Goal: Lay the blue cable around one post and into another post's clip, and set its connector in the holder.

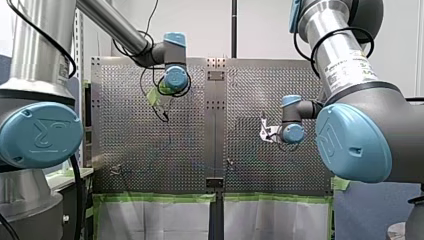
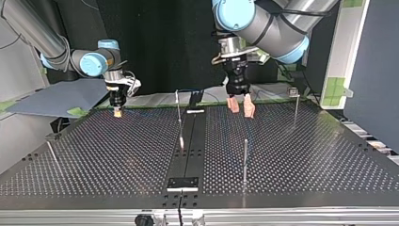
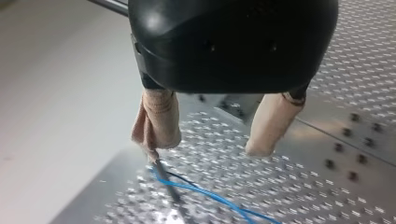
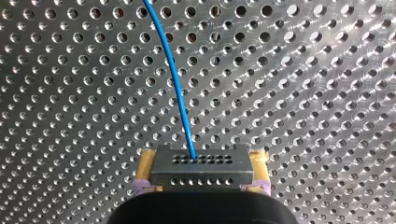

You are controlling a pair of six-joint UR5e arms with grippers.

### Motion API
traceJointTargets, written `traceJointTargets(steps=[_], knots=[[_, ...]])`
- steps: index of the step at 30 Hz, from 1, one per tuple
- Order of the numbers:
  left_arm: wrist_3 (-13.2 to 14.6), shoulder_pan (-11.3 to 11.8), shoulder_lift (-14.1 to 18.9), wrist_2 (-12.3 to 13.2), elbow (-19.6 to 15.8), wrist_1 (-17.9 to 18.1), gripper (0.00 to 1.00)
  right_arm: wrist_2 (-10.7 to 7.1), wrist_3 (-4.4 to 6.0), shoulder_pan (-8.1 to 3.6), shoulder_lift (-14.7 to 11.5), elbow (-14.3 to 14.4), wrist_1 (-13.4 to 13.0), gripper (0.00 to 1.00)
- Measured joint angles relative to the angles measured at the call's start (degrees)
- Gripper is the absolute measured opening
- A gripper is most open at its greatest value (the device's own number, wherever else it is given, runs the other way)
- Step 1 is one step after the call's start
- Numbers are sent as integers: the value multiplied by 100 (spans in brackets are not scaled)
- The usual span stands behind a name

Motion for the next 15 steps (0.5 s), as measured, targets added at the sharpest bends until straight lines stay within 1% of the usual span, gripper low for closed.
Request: traceJointTargets(steps=[2,5,7,15], knots=[[-111,17,112,33,1,3,100,-1,-10,-1,2,0,-1,1],[-275,33,257,151,12,4,100,0,-21,-1,5,0,1,1],[-366,38,274,232,18,7,100,1,-27,-1,7,0,2,1],[-770,87,-15,629,55,64,100,1,-68,0,9,1,13,1]])
